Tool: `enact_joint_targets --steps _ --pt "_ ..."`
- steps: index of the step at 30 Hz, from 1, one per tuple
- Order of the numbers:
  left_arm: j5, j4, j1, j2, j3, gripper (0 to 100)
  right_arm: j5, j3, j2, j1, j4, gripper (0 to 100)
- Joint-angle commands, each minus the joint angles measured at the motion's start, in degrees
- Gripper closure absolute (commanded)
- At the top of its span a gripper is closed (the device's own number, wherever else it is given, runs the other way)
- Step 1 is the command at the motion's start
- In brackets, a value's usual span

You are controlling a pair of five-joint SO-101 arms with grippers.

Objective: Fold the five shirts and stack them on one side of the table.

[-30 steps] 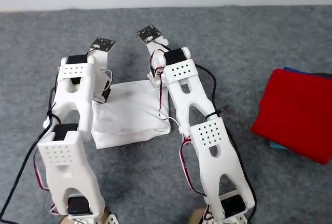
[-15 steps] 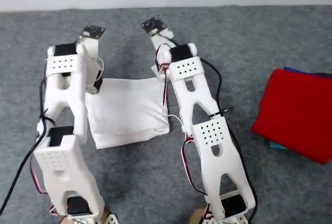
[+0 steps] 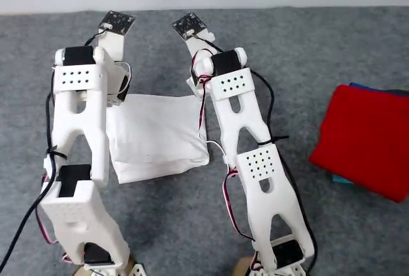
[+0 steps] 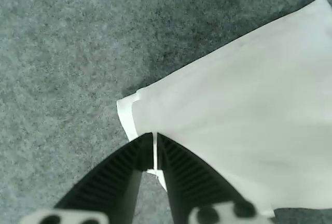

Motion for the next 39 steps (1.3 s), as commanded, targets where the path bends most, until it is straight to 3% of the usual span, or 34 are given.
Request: enact_joint_targets --steps 1,6,12,17,27,30,39 --pt "-0.7 -0.8 0.3 -3.8 -2.1 97 0.4 -2.8 -2.7 -0.3 0.2 98.4" --pt "-1.8 -0.4 -0.1 -3.9 -2.1 85 0.4 -2.7 -2.5 -0.3 0.4 98.4" --pt "-3.8 2.5 0.2 -4.5 -2.4 83 0.4 -2.7 -2.6 -0.1 0.6 98.4" --pt "-4.7 4.0 -0.5 -4.6 -2.5 84 0.4 -2.7 -3.1 -0.5 3.6 98.6" --pt "-4.6 8.4 -8.0 -12.7 -8.6 98 0.1 -1.6 -4.8 -1.3 5.5 98.8" --pt "-4.6 12.1 -9.7 -15.5 -8.4 98 0.0 3.6 -8.7 -2.0 5.6 98.8" --pt "-4.7 12.0 -21.5 -23.8 -1.8 98 -3.5 36.0 -28.0 -8.0 5.2 98.8"
